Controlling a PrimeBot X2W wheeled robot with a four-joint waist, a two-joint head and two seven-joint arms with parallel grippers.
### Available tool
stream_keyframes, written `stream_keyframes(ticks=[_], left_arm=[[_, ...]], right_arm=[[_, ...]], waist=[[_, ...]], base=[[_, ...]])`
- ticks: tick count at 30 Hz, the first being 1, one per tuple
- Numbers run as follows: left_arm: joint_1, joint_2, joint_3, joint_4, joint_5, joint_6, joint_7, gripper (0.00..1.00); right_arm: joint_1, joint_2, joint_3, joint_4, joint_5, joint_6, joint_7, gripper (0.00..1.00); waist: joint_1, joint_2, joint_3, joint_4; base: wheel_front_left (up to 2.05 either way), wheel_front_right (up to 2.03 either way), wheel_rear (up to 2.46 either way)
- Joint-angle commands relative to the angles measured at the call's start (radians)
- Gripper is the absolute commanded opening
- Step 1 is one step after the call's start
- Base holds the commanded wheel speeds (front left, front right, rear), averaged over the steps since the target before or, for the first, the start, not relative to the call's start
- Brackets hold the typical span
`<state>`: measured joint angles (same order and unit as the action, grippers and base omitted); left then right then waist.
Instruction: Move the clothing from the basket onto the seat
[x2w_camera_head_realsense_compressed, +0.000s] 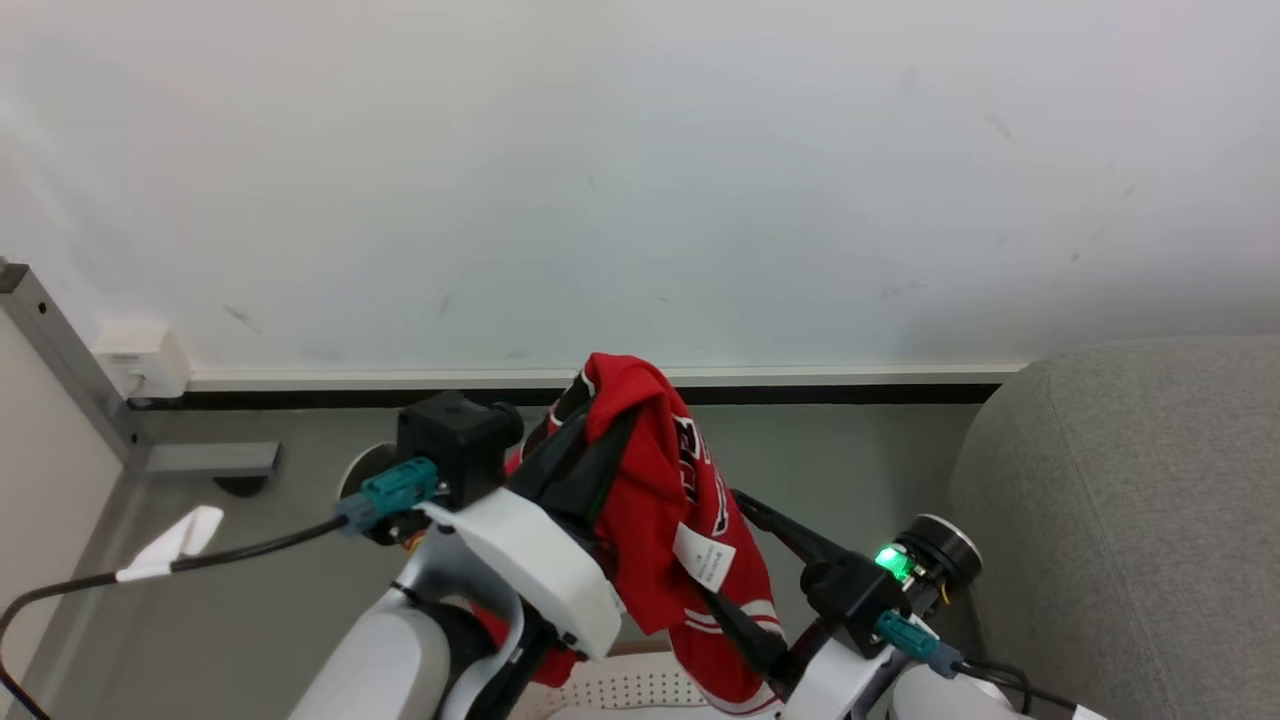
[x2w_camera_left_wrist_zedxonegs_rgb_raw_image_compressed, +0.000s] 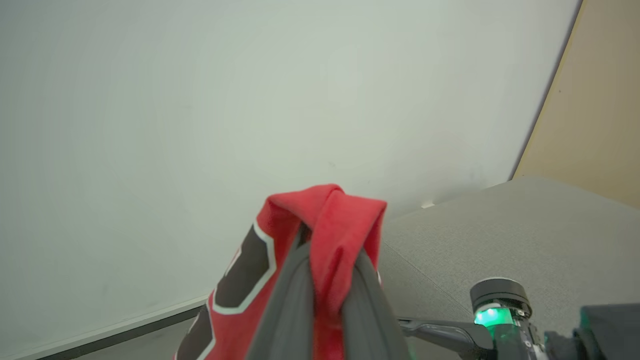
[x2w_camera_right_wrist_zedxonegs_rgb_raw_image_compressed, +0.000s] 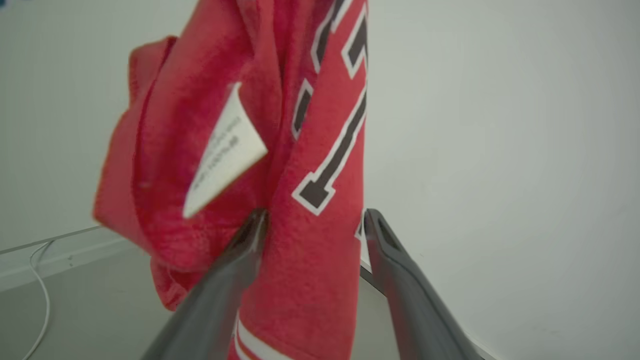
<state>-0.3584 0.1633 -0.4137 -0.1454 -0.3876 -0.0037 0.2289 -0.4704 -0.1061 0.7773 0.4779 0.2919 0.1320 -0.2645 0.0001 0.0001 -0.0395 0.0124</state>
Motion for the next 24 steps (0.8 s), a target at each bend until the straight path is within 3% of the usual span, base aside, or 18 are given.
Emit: stream_keyframes(ticks=[1, 6, 7, 8, 9, 18, 19, 20, 21, 23, 24], left_arm=[[-0.005, -0.008, -0.011, -0.018, 0.002, -0.006, 0.007, 0.0], [0.004, -0.015, -0.032, -0.044, -0.005, -0.006, 0.018, 0.0], [0.008, -0.016, -0.034, -0.045, -0.007, -0.004, 0.019, 0.0], [0.011, -0.017, -0.034, -0.044, -0.009, -0.002, 0.02, 0.0], [0.013, -0.017, -0.034, -0.042, -0.01, 0.002, 0.021, 0.0], [0.033, 0.002, -0.017, -0.014, -0.009, 0.021, 0.007, 0.0], [0.038, 0.004, -0.014, -0.009, -0.007, 0.023, 0.004, 0.06], [0.042, 0.006, -0.011, -0.006, -0.006, 0.025, -0.002, 0.31], [0.044, 0.008, -0.009, -0.002, -0.005, 0.028, -0.004, 0.46], [0.052, 0.01, -0.003, 0.005, -0.013, 0.031, -0.01, 0.92], [0.056, 0.013, -0.001, 0.011, -0.014, 0.032, -0.014, 1.0]], right_arm=[[-0.032, 0.016, -0.001, 0.038, -0.015, -0.002, 0.0, 1.0], [-0.073, 0.046, 0.003, 0.164, 0.028, -0.002, 0.0, 1.0], [-0.077, 0.049, 0.01, 0.198, 0.046, -0.002, 0.0, 0.8], [-0.086, 0.052, 0.012, 0.217, 0.066, -0.002, 0.0, 0.08], [-0.085, 0.054, 0.007, 0.233, 0.108, -0.002, 0.0, 0.0], [-0.089, 0.055, -0.003, 0.17, 0.309, -0.002, 0.0, 0.0], [-0.092, 0.055, -0.007, 0.164, 0.319, -0.002, 0.0, 0.0], [-0.095, 0.055, -0.012, 0.16, 0.329, -0.002, 0.0, 0.0], [-0.097, 0.055, -0.019, 0.153, 0.341, -0.002, 0.0, 0.0], [-0.106, 0.055, -0.041, 0.141, 0.353, -0.002, 0.0, 0.0], [-0.106, 0.055, -0.051, 0.135, 0.355, -0.002, 0.0, 0.0]], waist=[[-0.0001, -0.0001, 0.001, 0.012], [-0.0001, -0.0001, 0.002, 0.025], [-0.0001, -0.0001, 0.001, 0.027], [-0.0001, -0.0001, 0.0, 0.03], [-0.0001, -0.0001, 0.001, 0.032], [-0.0001, -0.0001, 0.011, 0.012], [-0.0001, -0.0001, 0.012, 0.005], [-0.0001, -0.0001, 0.013, 0.0], [-0.0001, -0.0001, 0.014, -0.007], [-0.0001, -0.0001, 0.015, -0.022], [-0.0001, -0.0001, 0.016, -0.029]], base=[[0.0, 0.0, 0.0], [0.0, 0.0, 0.0], [0.0, 0.0, 0.0], [0.0, 0.0, 0.0], [0.0, 0.0, 0.0], [0.0, 0.0, 0.0], [0.0, 0.0, 0.0], [0.0, 0.0, 0.0], [0.0, 0.0, 0.0], [0.0, 0.0, 0.0], [0.0, 0.0, 0.0]])
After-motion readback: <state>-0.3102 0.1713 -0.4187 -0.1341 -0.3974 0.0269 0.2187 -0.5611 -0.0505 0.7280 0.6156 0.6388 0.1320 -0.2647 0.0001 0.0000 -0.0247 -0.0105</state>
